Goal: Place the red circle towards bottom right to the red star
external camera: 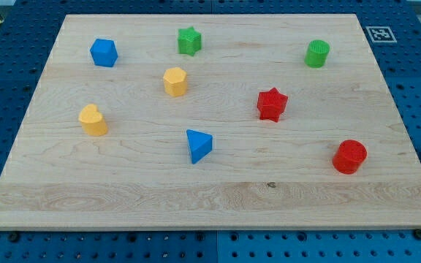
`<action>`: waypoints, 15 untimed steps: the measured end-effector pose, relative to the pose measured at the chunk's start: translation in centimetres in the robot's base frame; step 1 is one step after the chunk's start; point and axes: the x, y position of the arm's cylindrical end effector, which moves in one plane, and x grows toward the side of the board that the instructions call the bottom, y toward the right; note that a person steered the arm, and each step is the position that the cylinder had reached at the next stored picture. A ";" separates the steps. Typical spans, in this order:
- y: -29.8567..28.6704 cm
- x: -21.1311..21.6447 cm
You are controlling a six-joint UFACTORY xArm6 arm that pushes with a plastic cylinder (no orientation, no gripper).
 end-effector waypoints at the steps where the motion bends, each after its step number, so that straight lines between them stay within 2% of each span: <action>1: -0.1 3.3; 4: -0.3 4.5; 6: -6.3 5.9; 10: -8.6 5.9; 12: -12.4 4.1; 15: -18.0 4.0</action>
